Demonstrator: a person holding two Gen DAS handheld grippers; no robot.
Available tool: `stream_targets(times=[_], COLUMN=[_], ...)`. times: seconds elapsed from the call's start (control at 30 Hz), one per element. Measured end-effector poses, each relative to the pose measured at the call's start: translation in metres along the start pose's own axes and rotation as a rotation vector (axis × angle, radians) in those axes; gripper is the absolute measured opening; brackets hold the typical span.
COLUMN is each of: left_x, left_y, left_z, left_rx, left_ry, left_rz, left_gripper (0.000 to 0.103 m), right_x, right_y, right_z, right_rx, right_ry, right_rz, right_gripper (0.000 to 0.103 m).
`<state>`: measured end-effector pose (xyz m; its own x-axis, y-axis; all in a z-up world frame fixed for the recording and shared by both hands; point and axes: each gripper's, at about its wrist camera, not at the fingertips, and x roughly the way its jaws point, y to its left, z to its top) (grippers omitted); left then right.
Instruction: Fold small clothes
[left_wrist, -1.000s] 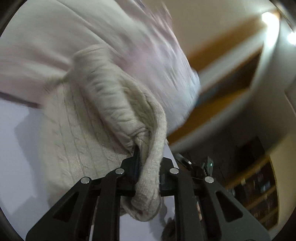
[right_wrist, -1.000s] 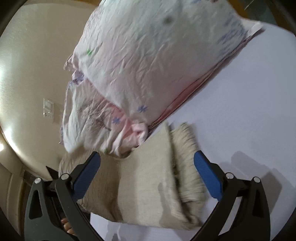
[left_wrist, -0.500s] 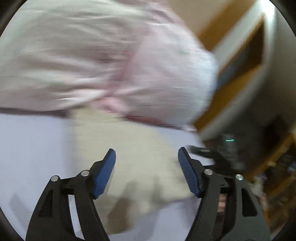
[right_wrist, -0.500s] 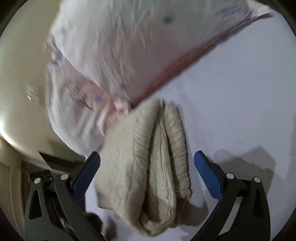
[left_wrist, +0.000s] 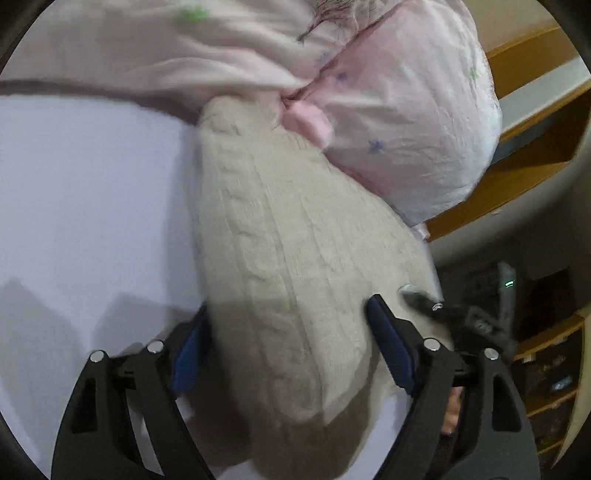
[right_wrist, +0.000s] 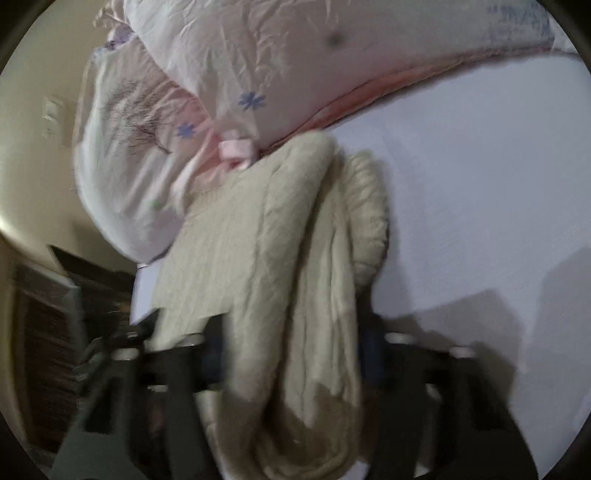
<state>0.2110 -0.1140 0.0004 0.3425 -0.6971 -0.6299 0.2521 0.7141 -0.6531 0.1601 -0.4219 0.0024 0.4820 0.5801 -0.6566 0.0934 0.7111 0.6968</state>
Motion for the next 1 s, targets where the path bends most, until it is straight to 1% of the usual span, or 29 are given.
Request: stream_targets(times=[0.03, 0.07, 0.13, 0.17, 0.2, 0.23, 0.27, 0.3, 0.33, 0.37, 0.4, 0.43, 0.47, 0.5, 0.53, 0.57, 0.6, 0.63, 0.67, 0.7, 0.73, 0.77, 0.8, 0.83, 0.87, 0.9, 0.93, 0.97, 1.0], left_x=[0.003, 0.004, -0.013, -0.023, -0.037, -0.059, -0.075, -0.093, -0.101, -0.106, -0.106, -0.104, -0.105, -0.111, -0.122, -0.131, -0.135, -0.14, -0.144, -0.145, -0.144, -0.144, -0.146, -0.145, -0.144, -0.144, -0.145, -0.143, -0.141], left_y=[-0.004, -0.008, -0.009, -0.011, -0.012, -0.013, -0.011, -0.006, -0.001, 0.007, 0.014, 0.027, 0.037, 0.044, 0.043, 0.036, 0.032, 0.022, 0.017, 0.013, 0.008, 0.005, 0.003, 0.0, -0.003, -0.005, -0.004, -0.004, -0.002], left_z=[0.0, 0.001, 0.001, 0.0, -0.003, -0.008, -0.013, -0.02, -0.024, -0.028, -0.03, -0.033, -0.035, -0.038, -0.042, -0.045, -0.047, -0.05, -0.051, -0.053, -0.057, -0.06, -0.064, -0.069, -0.072, -0.08, -0.086, -0.092, -0.099], left_rx=[0.033, 0.047, 0.077, 0.102, 0.136, 0.183, 0.214, 0.25, 0.265, 0.273, 0.271, 0.255, 0.222, 0.193, 0.192, 0.22, 0.238, 0.273, 0.29, 0.3, 0.308, 0.312, 0.315, 0.323, 0.328, 0.33, 0.329, 0.326, 0.318], left_ry=[0.006, 0.011, -0.003, -0.019, -0.044, -0.085, -0.113, -0.143, -0.151, -0.151, -0.145, -0.12, -0.106, -0.126, -0.164, -0.211, -0.239, -0.285, -0.304, -0.314, -0.318, -0.316, -0.311, -0.302, -0.297, -0.29, -0.282, -0.272, -0.252], left_rz=[0.02, 0.014, -0.005, -0.007, 0.0, 0.021, 0.04, 0.081, 0.117, 0.186, 0.239, 0.308, 0.301, 0.279, 0.294, 0.343, 0.374, 0.42, 0.437, 0.451, 0.467, 0.481, 0.5, 0.54, 0.578, 0.64, 0.678, 0.711, 0.737], left_gripper=[0.061, 0.052, 0.045, 0.045, 0.045, 0.045, 0.045, 0.046, 0.05, 0.054, 0.056, 0.06, 0.064, 0.066, 0.069, 0.072, 0.073, 0.076, 0.078, 0.078, 0.079, 0.083, 0.086, 0.091, 0.095, 0.097, 0.102, 0.102, 0.102], right_x=[-0.001, -0.003, -0.006, -0.009, -0.009, -0.009, -0.005, 0.001, 0.011, 0.024, 0.036, 0.051, 0.057, 0.054, 0.038, 0.027, 0.017, 0.012, 0.016, 0.025, 0.041, 0.058, 0.066, 0.064, 0.06, 0.055, 0.049, 0.038, 0.032], right_y=[-0.004, -0.004, 0.004, 0.012, 0.027, 0.039, 0.053, 0.065, 0.078, 0.087, 0.093, 0.097, 0.098, 0.098, 0.102, 0.105, 0.11, 0.117, 0.123, 0.128, 0.132, 0.133, 0.128, 0.118, 0.112, 0.113, 0.116, 0.123, 0.126], right_z=[-0.003, -0.005, -0.009, -0.012, -0.014, -0.016, -0.019, -0.023, -0.028, -0.031, -0.035, -0.039, -0.04, -0.041, -0.042, -0.043, -0.045, -0.046, -0.047, -0.046, -0.047, -0.049, -0.05, -0.049, -0.049, -0.052, -0.056, -0.066, -0.073], right_rx=[0.018, 0.023, 0.017, 0.0, -0.034, -0.059, -0.094, -0.125, -0.16, -0.192, -0.224, -0.254, -0.26, -0.253, -0.245, -0.249, -0.259, -0.279, -0.299, -0.314, -0.337, -0.354, -0.344, -0.298, -0.266, -0.263, -0.28, -0.317, -0.333], right_ry=[-0.017, -0.033, -0.064, -0.072, -0.08, -0.08, -0.078, -0.072, -0.054, -0.032, -0.007, 0.02, 0.026, -0.001, -0.095, -0.155, -0.215, -0.24, -0.216, -0.181, -0.131, -0.089, -0.072, -0.098, -0.101, -0.112, -0.13, -0.164, -0.178], right_rz=[0.027, 0.04, 0.061, 0.083, 0.122, 0.144, 0.164, 0.175, 0.173, 0.149, 0.1, -0.002, -0.068, -0.08, -0.1, -0.106, -0.1, -0.075, -0.067, -0.079, -0.118, -0.214, -0.257, -0.238, -0.224, -0.225, -0.248, -0.284, -0.29], right_gripper=[0.041, 0.038, 0.036, 0.034, 0.033, 0.033, 0.033, 0.033, 0.034, 0.039, 0.041, 0.049, 0.061, 0.063, 0.066, 0.071, 0.072, 0.073, 0.072, 0.069, 0.039, 0.03, 0.031, 0.034, 0.037, 0.041, 0.054, 0.07, 0.082])
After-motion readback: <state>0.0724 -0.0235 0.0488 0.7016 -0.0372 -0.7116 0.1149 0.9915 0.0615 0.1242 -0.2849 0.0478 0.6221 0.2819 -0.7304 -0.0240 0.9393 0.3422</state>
